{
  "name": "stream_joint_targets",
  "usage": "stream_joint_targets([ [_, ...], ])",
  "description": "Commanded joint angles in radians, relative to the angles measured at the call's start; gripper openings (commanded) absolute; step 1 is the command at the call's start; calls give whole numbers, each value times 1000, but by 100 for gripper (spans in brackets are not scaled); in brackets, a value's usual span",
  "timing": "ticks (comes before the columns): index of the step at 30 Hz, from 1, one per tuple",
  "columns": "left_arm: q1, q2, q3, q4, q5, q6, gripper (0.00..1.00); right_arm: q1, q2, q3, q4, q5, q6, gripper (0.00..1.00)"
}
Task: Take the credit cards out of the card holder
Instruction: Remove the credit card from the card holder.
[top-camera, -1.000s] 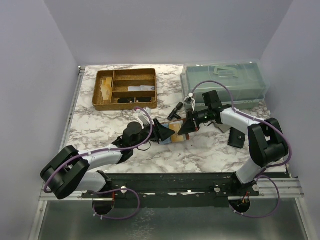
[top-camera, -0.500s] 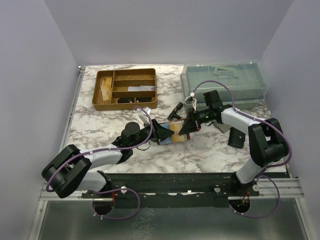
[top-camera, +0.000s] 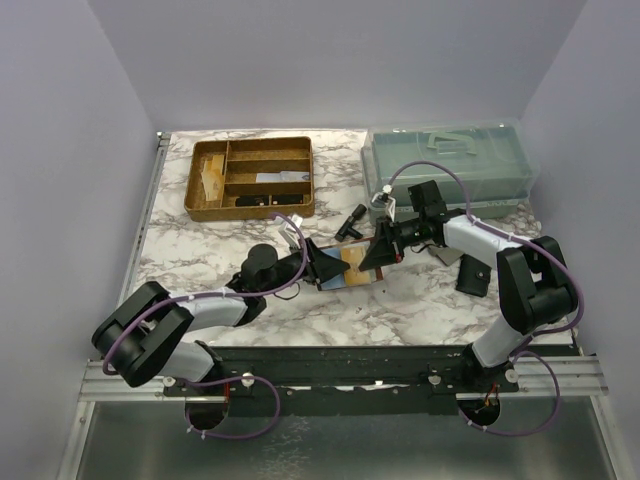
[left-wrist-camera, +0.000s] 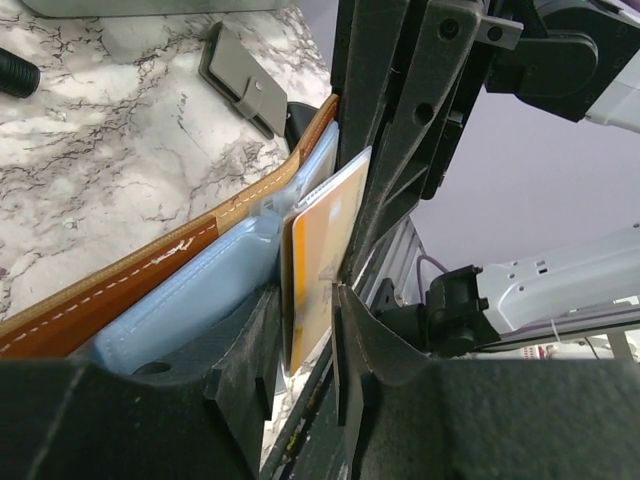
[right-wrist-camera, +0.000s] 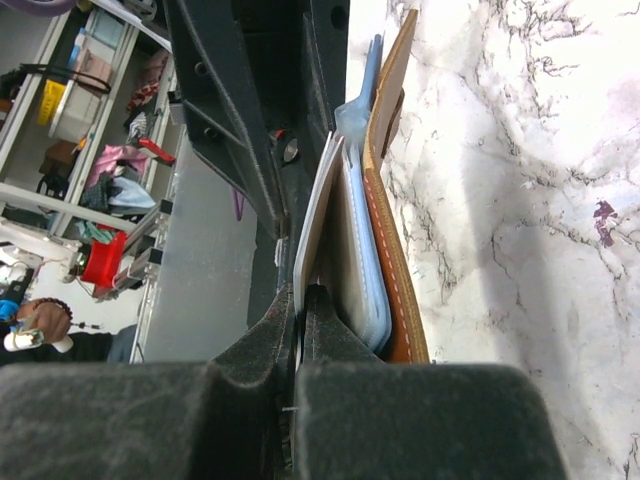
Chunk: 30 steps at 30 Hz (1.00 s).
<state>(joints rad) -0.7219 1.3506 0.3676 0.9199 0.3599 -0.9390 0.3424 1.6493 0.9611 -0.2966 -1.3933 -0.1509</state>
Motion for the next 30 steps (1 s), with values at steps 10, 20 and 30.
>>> stream_joint_targets([
  [10,2,30,-23,136,63,-33,0,15,1,27,-21,-93,-22,3],
  [20,47,-10,-87,188,100,-46,0,-5,-16,22,0,-102,2,16],
  [30,81,-32,-113,201,119,-52,0,-18,-17,18,14,-97,23,1],
])
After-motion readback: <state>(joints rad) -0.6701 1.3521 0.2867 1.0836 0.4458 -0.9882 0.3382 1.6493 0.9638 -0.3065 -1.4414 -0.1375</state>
